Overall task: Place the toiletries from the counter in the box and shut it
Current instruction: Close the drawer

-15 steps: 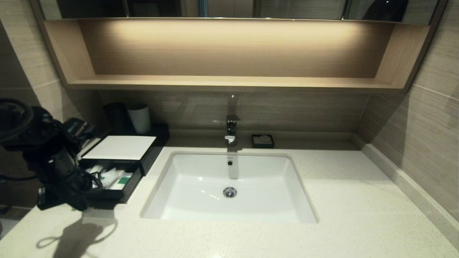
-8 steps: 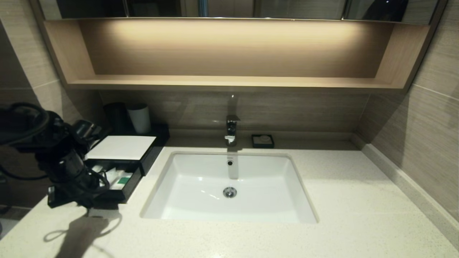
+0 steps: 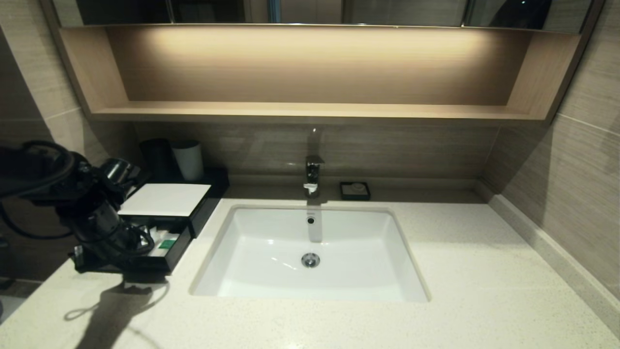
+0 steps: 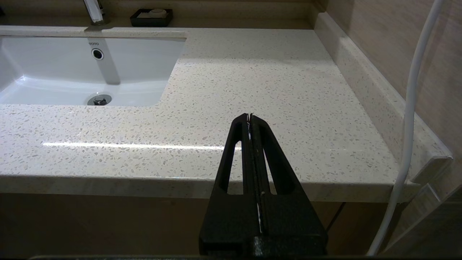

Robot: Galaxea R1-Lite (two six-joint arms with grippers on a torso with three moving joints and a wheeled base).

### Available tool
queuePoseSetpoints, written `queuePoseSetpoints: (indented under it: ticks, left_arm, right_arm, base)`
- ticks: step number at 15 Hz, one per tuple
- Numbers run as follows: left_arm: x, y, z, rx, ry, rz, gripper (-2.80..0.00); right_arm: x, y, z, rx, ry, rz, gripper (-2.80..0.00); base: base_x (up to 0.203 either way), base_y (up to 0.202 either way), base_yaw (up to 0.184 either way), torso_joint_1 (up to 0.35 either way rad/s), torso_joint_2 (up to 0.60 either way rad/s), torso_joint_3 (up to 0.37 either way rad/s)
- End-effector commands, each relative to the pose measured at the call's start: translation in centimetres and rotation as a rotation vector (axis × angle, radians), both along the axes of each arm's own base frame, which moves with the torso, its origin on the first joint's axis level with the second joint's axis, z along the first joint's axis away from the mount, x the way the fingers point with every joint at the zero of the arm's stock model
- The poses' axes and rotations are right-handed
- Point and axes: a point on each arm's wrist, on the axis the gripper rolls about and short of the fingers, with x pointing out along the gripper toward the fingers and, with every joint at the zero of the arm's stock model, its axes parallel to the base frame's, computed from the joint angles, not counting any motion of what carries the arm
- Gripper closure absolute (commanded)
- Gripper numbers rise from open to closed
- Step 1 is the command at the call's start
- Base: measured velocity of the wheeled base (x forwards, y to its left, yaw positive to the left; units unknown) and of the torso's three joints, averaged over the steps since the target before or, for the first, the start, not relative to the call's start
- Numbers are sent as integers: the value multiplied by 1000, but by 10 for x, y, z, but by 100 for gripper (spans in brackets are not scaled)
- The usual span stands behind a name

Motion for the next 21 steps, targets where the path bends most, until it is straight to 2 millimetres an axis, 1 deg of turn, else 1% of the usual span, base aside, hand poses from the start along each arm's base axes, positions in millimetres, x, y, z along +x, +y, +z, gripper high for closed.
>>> queuePoseSetpoints:
  ticks: [1,5,14,21]
  left_arm:
    - [3,0,-2,0,3,5,0]
    - [11,1,2,1,-21,6,0]
    - [28,2,-5,3,-53,6,0]
    - [42,3,-1,4,-96,6,0]
  right_arm:
    - [0,0,0,0,-2,0,0]
    - [0,0,0,-1,-1,0,0]
    - [0,0,0,0,-1,0,0]
    - [0,0,0,0,0,0,0]
  base:
    - [0,0,0,0,0,0]
    - [0,0,0,0,0,0]
    - [0,0,0,0,0,0]
    - [0,0,0,0,0,0]
